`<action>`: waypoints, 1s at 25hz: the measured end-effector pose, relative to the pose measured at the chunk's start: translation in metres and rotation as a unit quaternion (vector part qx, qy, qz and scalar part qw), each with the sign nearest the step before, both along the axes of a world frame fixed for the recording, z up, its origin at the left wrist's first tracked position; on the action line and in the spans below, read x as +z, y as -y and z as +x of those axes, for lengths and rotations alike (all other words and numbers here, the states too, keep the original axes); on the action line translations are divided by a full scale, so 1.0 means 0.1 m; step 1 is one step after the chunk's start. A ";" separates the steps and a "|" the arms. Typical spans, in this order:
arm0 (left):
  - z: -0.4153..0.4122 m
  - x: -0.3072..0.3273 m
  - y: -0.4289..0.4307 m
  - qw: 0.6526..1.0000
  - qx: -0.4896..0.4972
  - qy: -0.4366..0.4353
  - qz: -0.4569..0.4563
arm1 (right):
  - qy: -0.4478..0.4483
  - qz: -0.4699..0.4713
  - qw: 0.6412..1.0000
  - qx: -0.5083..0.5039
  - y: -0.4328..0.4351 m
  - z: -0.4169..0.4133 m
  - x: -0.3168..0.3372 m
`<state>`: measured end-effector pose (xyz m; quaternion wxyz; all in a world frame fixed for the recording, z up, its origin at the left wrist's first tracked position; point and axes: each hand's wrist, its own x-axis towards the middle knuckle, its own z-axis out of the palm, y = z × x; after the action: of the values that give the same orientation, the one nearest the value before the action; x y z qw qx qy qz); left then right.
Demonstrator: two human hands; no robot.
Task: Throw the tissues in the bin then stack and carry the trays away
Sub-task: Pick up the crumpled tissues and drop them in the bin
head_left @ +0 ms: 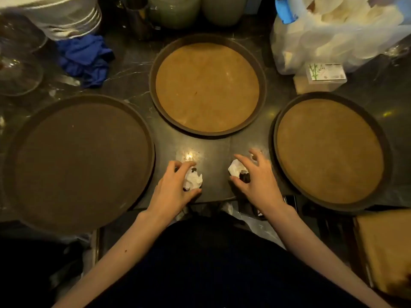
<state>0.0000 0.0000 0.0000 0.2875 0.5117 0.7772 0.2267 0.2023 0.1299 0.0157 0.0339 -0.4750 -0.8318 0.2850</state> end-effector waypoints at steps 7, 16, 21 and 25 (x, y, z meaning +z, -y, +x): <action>0.18 -0.04 -0.09 0.999 0.036 0.017 0.007 | -0.029 0.011 0.993 0.118 -0.04 0.03 -0.12; 0.18 0.02 -0.21 0.994 0.065 0.058 0.064 | -0.077 0.010 0.996 0.048 -0.11 0.00 -0.05; 0.08 0.13 -0.28 0.994 0.013 0.071 0.081 | -0.107 0.023 0.994 -0.018 -0.05 -0.01 0.05; -0.01 0.15 -0.34 0.991 -0.033 0.086 0.096 | -0.124 0.033 0.988 -0.086 0.12 0.01 0.15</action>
<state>-0.0007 0.0340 0.0149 0.3097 0.5414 0.7068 0.3338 0.2030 0.1175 0.0305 0.1765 -0.5045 -0.7864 0.3098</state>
